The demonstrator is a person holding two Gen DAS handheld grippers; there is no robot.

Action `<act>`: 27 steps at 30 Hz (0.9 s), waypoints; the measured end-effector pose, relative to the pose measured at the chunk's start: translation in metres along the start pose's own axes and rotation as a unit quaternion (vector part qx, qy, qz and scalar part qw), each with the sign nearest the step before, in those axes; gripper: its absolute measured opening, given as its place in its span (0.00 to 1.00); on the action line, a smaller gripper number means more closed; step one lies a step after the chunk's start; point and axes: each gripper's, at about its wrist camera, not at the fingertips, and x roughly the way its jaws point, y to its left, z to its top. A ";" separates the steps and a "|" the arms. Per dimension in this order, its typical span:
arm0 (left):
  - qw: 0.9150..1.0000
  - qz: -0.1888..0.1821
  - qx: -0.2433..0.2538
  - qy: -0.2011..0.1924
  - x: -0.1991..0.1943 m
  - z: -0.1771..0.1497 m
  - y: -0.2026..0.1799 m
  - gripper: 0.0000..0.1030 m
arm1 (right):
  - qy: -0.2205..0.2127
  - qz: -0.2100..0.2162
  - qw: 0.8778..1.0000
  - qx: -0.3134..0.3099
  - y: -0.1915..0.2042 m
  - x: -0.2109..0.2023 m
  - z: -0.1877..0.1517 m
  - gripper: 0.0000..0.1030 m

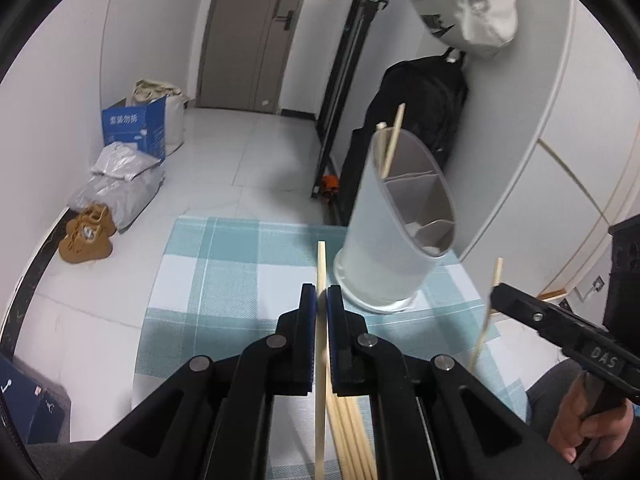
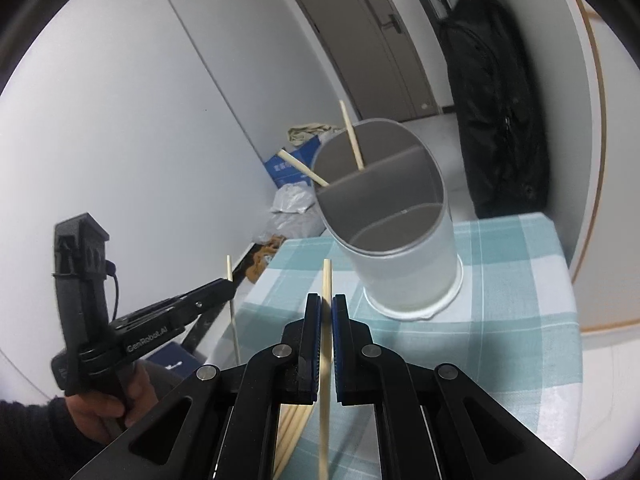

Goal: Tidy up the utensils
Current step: 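Carry the chopstick in the left gripper over the utensil holder and lower it in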

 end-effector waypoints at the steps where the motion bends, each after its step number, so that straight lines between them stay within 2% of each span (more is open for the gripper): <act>1: 1.000 -0.004 0.004 -0.001 0.000 0.001 -0.001 0.01 | -0.003 0.001 1.000 -0.004 0.004 -0.001 0.000 0.04; 9: 0.999 -0.020 0.044 -0.011 -0.015 0.003 -0.018 0.01 | -0.028 -0.005 0.999 -0.026 0.021 -0.009 0.010 0.04; 16: 0.998 -0.032 0.043 -0.011 -0.018 0.015 -0.019 0.01 | -0.051 -0.006 0.998 -0.034 0.029 -0.013 0.025 0.04; 27: 0.998 -0.044 0.048 -0.019 -0.024 0.039 -0.025 0.01 | -0.089 -0.013 0.995 -0.034 0.021 -0.026 0.065 0.04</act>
